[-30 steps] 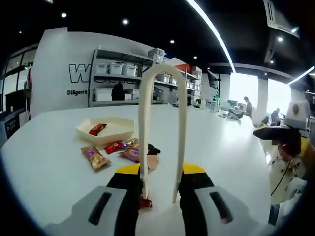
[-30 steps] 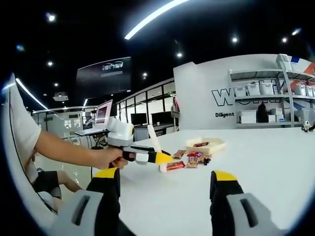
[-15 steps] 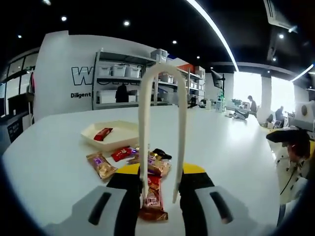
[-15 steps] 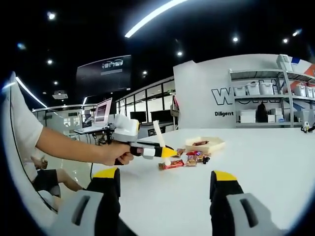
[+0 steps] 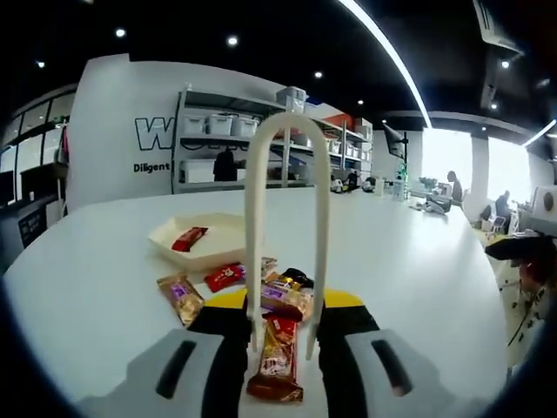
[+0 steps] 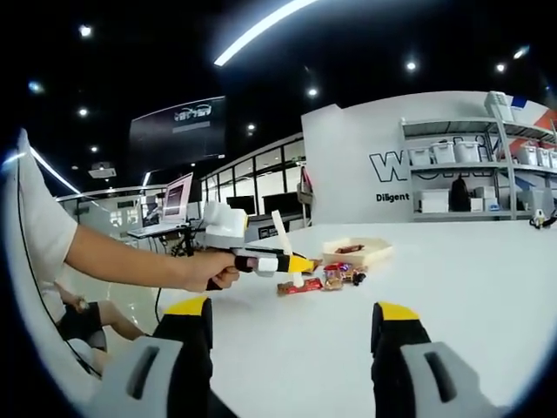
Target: Place the target food into the container with the food tongs after gripping and lifting it, then release it inside without dropping or visibly crushing the food.
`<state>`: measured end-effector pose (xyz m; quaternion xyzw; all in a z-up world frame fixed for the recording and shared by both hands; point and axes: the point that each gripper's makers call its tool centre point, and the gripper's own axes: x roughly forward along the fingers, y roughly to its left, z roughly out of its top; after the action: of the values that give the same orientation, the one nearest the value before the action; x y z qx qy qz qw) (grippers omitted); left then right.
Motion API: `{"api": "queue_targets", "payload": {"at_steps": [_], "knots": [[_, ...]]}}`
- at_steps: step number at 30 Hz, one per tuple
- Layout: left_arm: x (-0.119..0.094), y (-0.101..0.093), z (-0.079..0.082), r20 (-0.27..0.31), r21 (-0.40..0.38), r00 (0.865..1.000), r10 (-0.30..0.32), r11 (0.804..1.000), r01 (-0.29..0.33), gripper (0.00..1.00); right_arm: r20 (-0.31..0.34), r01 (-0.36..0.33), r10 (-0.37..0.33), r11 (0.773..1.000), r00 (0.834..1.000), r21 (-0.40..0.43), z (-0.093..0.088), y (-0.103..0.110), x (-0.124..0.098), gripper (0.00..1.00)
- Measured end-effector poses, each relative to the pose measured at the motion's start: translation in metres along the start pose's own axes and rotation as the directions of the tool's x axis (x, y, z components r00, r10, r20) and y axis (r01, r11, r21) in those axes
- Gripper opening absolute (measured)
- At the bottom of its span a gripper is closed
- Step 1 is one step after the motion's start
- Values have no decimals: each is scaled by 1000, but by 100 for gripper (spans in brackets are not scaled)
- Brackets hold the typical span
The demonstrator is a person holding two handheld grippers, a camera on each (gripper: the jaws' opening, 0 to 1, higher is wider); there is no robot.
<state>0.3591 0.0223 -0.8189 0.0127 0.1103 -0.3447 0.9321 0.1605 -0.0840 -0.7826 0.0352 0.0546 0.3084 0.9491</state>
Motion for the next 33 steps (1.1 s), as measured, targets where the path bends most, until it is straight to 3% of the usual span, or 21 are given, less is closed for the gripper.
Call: {"api": "queue_targets", "payload": {"at_steps": [11, 20, 23, 27, 33], "knots": [[12, -1, -12, -22, -14, 1000, -17, 1000, 16, 28, -8, 17, -17, 1000, 1000, 15, -5, -11, 0, 71], [10, 1, -11, -14, -4, 1000, -24, 1000, 24, 24, -38, 27, -26, 1000, 999, 9, -13, -16, 6, 71], [9, 1, -11, -15, 3, 1000, -28, 1000, 28, 23, -32, 58, -58, 998, 998, -2, -15, -19, 8, 80], [10, 5, -10, -24, -28, 999, -37, 999, 36, 22, -16, 78, -77, 996, 997, 50, -15, -22, 9, 92], [9, 8, -9, -35, -54, 999, -42, 998, 40, 22, -23, 81, -80, 995, 997, 55, -18, -23, 7, 91]]}}
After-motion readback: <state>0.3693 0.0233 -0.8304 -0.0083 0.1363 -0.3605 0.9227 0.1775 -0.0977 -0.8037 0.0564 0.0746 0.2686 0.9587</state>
